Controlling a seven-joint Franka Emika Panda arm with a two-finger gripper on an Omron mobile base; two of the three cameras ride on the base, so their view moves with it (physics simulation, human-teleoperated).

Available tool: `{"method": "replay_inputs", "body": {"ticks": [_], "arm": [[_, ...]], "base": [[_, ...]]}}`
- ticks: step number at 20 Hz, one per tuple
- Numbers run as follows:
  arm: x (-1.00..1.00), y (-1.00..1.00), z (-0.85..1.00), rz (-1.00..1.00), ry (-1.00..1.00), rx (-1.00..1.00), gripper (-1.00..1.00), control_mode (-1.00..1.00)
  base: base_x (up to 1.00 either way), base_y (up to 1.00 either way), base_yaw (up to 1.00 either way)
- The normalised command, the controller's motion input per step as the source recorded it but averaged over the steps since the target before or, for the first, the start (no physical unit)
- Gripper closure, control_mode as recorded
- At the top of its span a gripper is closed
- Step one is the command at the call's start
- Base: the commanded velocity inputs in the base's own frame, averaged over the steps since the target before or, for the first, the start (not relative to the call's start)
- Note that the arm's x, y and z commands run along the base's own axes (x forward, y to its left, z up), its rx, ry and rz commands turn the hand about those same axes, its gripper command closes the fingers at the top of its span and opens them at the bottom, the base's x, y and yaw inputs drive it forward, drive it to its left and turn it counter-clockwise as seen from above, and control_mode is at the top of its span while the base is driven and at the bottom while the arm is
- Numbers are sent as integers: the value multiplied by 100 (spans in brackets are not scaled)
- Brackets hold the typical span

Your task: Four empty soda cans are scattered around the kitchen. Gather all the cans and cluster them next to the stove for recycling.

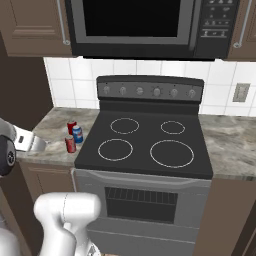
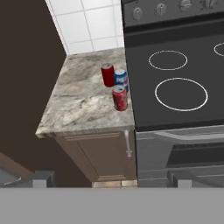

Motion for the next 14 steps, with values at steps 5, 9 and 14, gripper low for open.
{"method": "replay_inputs", "body": {"ticks": [5,9,14], "arm": [[-22,-6,11,0,1,2,-100,100],[0,0,0,0,0,0,-100,100],[0,0,0,0,0,0,-100,100]], "base": [[-30,-9,0],[-53,-16,0],[-66,-5,0]]}}
